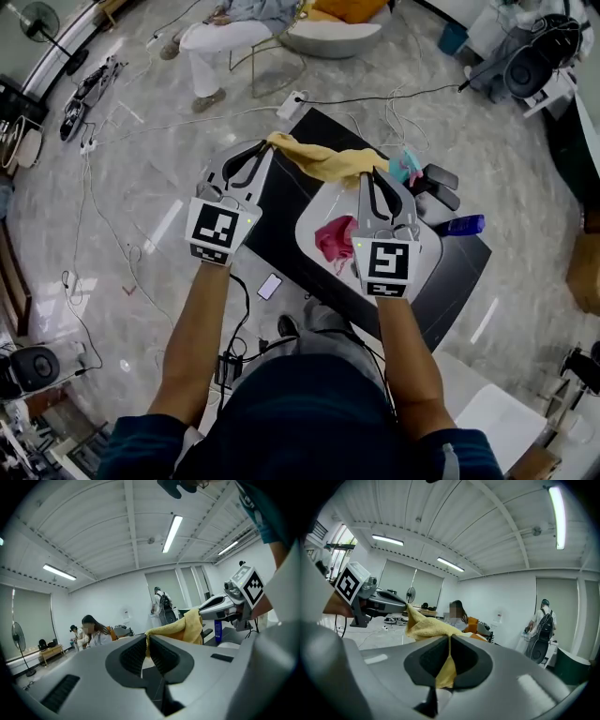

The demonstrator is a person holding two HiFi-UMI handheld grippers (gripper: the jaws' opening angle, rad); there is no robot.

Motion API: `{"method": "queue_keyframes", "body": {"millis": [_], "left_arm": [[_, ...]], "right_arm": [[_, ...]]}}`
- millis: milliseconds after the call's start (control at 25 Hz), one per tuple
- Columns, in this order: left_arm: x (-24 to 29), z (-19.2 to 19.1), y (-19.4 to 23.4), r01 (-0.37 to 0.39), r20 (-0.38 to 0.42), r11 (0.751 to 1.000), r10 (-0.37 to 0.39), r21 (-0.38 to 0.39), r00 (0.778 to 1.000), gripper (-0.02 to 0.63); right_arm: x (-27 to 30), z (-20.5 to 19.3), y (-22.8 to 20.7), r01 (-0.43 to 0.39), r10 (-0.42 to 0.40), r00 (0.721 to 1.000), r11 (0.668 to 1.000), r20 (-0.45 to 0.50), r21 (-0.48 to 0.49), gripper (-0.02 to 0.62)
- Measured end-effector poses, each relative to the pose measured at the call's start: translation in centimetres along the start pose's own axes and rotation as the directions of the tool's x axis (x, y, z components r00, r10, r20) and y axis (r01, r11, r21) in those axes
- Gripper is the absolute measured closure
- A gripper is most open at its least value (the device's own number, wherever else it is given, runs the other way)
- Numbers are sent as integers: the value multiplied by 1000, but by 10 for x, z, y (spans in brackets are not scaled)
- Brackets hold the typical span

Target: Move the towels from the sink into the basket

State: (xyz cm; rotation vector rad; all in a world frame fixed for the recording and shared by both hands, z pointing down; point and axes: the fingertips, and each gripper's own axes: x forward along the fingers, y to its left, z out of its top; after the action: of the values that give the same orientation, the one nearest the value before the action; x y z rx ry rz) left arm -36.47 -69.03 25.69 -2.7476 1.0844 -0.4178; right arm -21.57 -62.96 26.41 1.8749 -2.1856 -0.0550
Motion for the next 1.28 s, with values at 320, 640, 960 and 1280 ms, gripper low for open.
{"method": "queue_keyframes", "body": {"millis": [320,640,960,1280], "left_arm": [[-84,55,13,-42,81,999,41,10,996,581],[-159,81,12,-63,129,998,61,11,990,581],[-222,97,-19,-6,186,998,-6,62,982,581],[-225,138,-98,109,233,987,-134,119,963,581]], "right_arm": [[-49,67,30,-59,62,996,997,63,-41,571],[-94,107,64,-110,117,989,991,88,-79,571],[-168,123,95,-75,87,990,992,110,-106,571],[-261,99,56,38,-32,997,996,75,-80,571]]}}
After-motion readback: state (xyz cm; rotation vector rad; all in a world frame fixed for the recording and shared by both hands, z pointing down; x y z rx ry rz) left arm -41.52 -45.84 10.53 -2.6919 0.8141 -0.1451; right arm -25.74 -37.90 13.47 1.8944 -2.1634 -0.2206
